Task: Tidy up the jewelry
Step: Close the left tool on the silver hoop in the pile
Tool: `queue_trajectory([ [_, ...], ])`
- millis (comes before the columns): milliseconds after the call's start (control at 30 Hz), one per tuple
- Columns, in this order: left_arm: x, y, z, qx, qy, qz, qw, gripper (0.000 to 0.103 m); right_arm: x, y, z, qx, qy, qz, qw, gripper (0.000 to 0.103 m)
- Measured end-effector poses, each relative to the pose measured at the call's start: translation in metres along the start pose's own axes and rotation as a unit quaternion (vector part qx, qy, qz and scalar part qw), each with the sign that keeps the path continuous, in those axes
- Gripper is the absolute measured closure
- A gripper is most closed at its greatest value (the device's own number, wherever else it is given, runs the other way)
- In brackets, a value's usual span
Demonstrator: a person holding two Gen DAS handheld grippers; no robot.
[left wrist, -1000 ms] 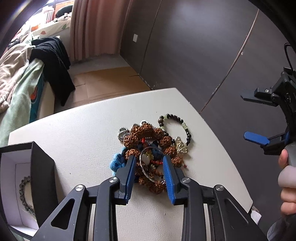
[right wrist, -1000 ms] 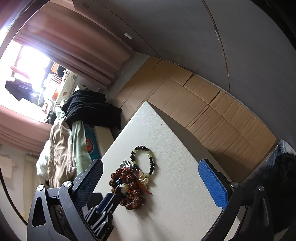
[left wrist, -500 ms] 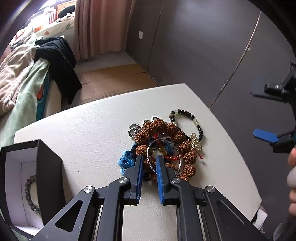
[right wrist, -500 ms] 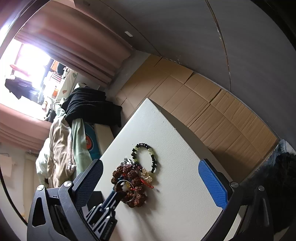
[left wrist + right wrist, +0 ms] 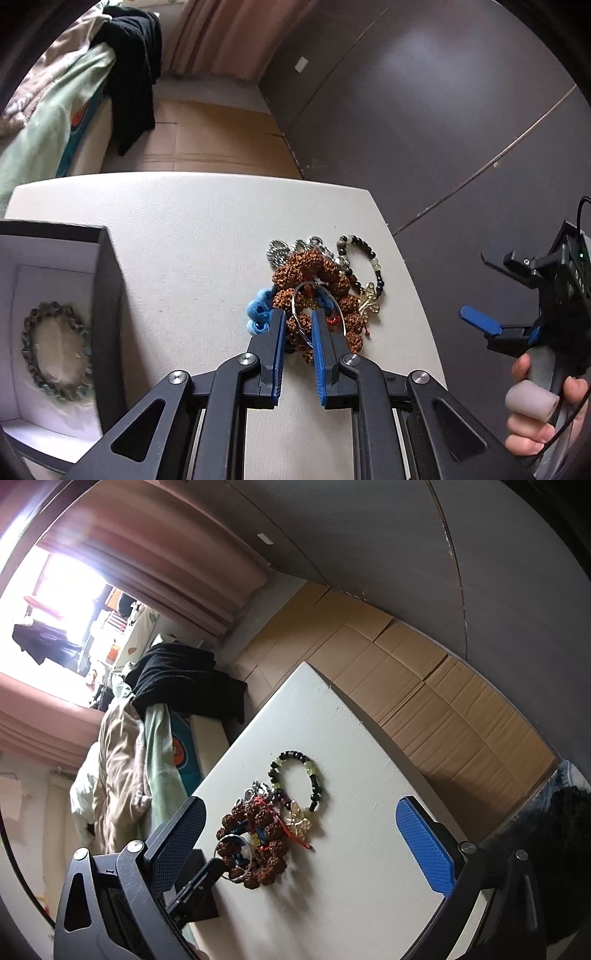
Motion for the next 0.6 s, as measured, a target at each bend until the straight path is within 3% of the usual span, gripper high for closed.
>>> queue_trajectory([
  [133,-0.002,0.0,0.002,-0.009,0.01,-0.003,0.9999,0.089,-0.003,0.002,-0.001,0.0,0.003,0.005,1.0,0.0],
  [233,-0.006,0.003,-0.002,0.027,0.02,-0.008,0.9994,0.089,-0.004,0.002,-0.001,-0.002,0.004,0.007,1.0,0.0],
  [500,-0.01,0.004,-0.003,0.026,0.027,-0.014,0.9992,0.089,-0.006,0.004,-0.003,-0.006,0.007,0.015,1.0,0.0],
  [600,-0.01,0.0,-0.003,0.027,0.021,-0.019,0.9993,0.1,-0.007,0.005,-0.003,-0.008,0.008,0.018,1.0,0.0],
])
Point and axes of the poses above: each gripper's, at about its wrist camera, not at the fingertips, and z roughly against the way its jaws point, y to its left, x to its top, the point moved 3 cm from there along -z, roughly the way its jaws point, and after that the axes turned 5 degrees about x, right-handed, at the moved point
